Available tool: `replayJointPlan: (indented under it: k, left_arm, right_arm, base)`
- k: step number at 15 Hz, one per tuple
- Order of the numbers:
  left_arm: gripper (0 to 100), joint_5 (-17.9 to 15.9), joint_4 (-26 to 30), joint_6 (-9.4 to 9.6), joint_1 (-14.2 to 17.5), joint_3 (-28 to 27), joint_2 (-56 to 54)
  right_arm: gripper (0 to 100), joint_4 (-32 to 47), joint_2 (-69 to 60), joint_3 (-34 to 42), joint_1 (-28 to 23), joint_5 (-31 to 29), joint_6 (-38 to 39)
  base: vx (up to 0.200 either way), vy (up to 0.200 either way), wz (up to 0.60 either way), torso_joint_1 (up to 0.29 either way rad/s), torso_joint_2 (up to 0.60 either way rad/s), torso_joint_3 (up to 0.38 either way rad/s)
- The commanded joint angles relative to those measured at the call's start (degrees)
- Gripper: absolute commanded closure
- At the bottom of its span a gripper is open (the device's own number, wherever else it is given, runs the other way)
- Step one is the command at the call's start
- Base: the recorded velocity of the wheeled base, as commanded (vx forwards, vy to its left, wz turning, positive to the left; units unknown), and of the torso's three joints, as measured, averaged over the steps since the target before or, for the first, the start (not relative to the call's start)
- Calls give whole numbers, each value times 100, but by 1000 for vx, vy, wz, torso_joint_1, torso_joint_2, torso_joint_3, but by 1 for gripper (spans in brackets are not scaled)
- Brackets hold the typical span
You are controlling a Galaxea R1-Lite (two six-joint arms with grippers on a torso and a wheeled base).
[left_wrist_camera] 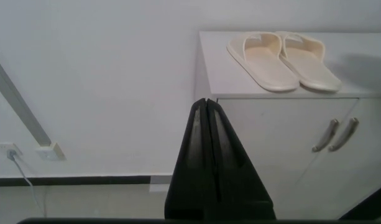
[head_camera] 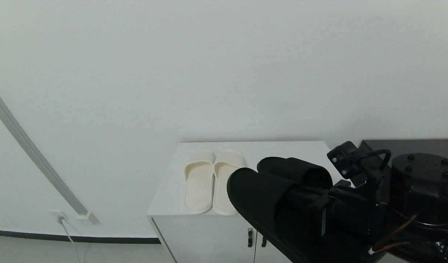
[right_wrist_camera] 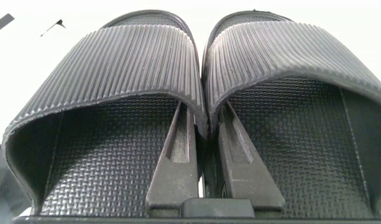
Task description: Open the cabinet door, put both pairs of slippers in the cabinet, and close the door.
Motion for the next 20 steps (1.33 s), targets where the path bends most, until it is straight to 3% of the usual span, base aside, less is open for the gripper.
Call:
replayJointPlan:
  k: [1,6,20]
  left_arm:
    - [100,1,-5,-2,3,0,9]
    - [100,-7,-5,-2,-6,0,9]
    - [100,1,-5,-2,3,0,9]
  right_arm:
    - [100,-3,-20,46,-1,-3,-1]
    - [100,-29,-2,134,-10,-3,-27]
    - [100,-38,-29,283,16,41,-54]
  base:
    - [-200,0,0,-12,2,7]
    - [-200,0,0,-2,3,4]
    - [0,0,0,0,0,0]
